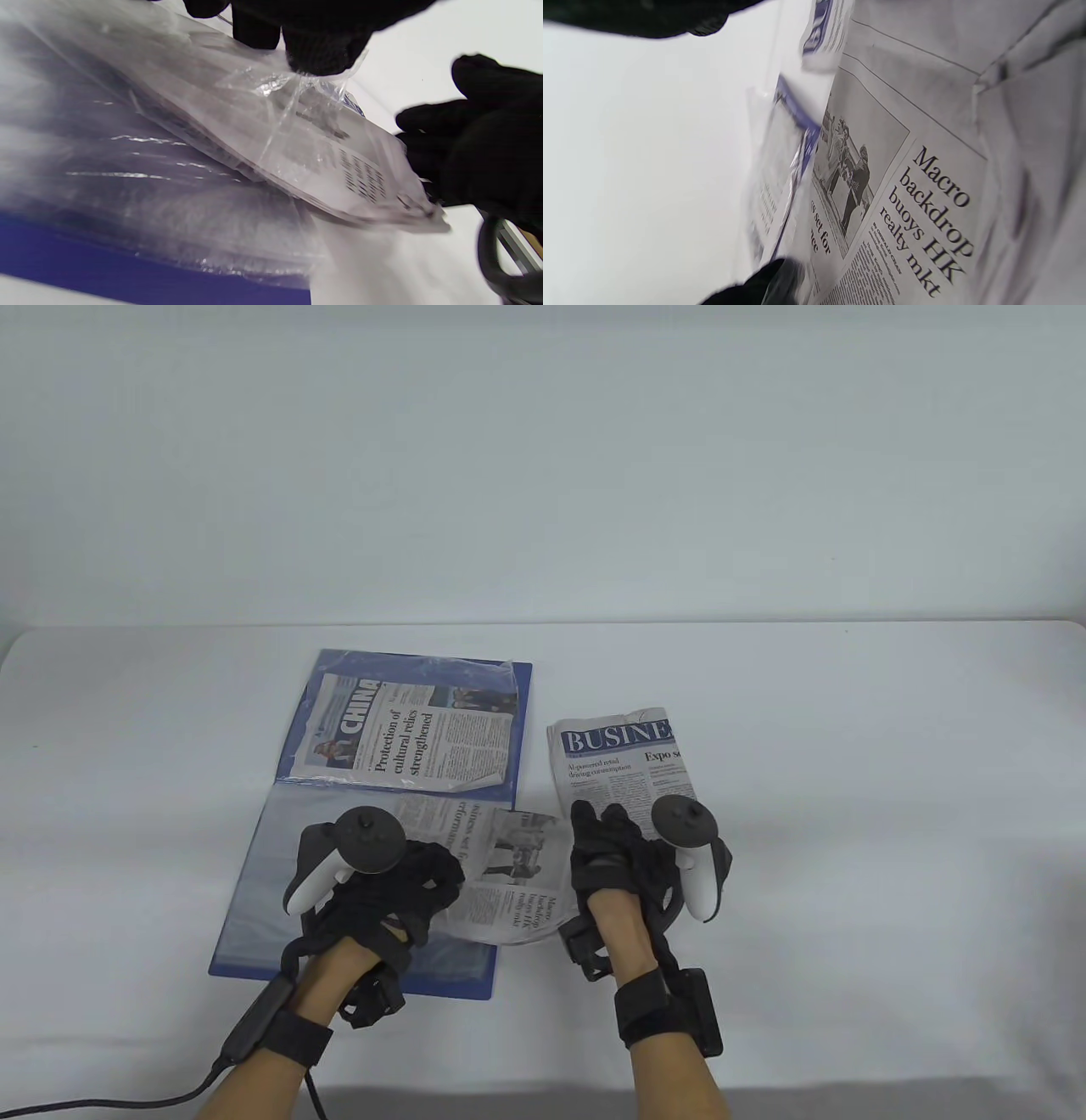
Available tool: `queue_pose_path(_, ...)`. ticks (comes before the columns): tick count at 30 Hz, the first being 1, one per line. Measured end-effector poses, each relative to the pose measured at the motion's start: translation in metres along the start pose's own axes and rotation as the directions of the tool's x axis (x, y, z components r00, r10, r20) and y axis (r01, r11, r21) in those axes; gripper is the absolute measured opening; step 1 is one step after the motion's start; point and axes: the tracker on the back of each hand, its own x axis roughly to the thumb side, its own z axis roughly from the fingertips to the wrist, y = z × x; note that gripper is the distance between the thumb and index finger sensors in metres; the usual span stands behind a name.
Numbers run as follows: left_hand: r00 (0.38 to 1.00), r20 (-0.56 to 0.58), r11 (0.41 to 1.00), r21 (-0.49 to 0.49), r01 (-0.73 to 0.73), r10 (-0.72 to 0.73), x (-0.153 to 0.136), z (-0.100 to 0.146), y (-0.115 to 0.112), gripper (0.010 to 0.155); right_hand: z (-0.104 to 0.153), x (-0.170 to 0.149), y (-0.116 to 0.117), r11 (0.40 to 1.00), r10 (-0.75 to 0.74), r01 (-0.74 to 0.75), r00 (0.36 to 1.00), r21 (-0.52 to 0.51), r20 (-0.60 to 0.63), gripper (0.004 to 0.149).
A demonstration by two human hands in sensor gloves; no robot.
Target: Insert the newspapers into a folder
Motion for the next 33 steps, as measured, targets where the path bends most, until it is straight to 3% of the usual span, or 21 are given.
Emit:
queue_pose_path(5,1.0,0.01,1.0,0.007,-0.012,0.012,0.0,0.0,0.002,0.04,-0.021,0.019,0.035,0.987,0.076,-0.081,0.996,0.136,0.042,0.082)
queue_pose_path(14,0.997,0.034,0.998,0.025,-0.065,0.064,-0.002,-0.002,0.005,0.04,-0.041,0.036,0.101,0.926,0.27,-0.273,0.962,0.261,0.047,0.085)
queue_pose_path(17,0.998,0.021,0.997,0.027,-0.068,0.067,-0.004,-0.002,0.006,0.04,-0.037,0.037,0.101,0.931,0.237,-0.243,0.97,0.274,0.057,0.082)
queue_pose_path(21,0.994,0.018,0.992,0.058,-0.113,0.112,-0.008,0.0,0.01,0.041,-0.016,0.055,0.077,0.925,0.26,-0.296,0.951,0.237,0.169,0.081)
queue_pose_path(24,0.99,0.006,0.986,0.089,-0.14,0.14,-0.011,0.002,0.013,0.041,-0.003,0.06,0.072,0.807,0.41,-0.439,0.898,0.396,0.16,0.061)
queue_pose_path(26,0.986,0.009,0.981,0.098,-0.167,0.167,-0.013,0.003,0.015,0.041,-0.001,0.056,0.084,0.636,0.576,-0.574,0.798,0.516,0.178,0.061)
queue_pose_path(28,0.986,0.006,0.98,0.104,-0.168,0.169,-0.015,0.004,0.016,0.041,-0.004,0.053,0.098,0.549,0.688,-0.689,0.694,0.472,0.214,0.066)
queue_pose_path(29,0.986,0.004,0.979,0.115,-0.167,0.168,-0.016,0.005,0.017,0.041,-0.006,0.051,0.109,0.472,0.755,-0.761,0.61,0.445,0.242,0.066)
queue_pose_path(31,0.984,0.004,0.974,0.141,-0.176,0.178,-0.018,0.008,0.019,0.041,-0.007,0.051,0.12,0.385,0.817,-0.832,0.508,0.399,0.272,0.058)
queue_pose_path(32,0.983,0.004,0.971,0.152,-0.184,0.186,-0.019,0.009,0.02,0.041,-0.008,0.053,0.123,0.377,0.832,-0.862,0.476,0.34,0.285,0.045)
queue_pose_path(33,0.982,0.004,0.97,0.155,-0.189,0.19,-0.02,0.009,0.021,0.041,-0.008,0.055,0.123,0.378,0.836,-0.873,0.465,0.308,0.292,0.04)
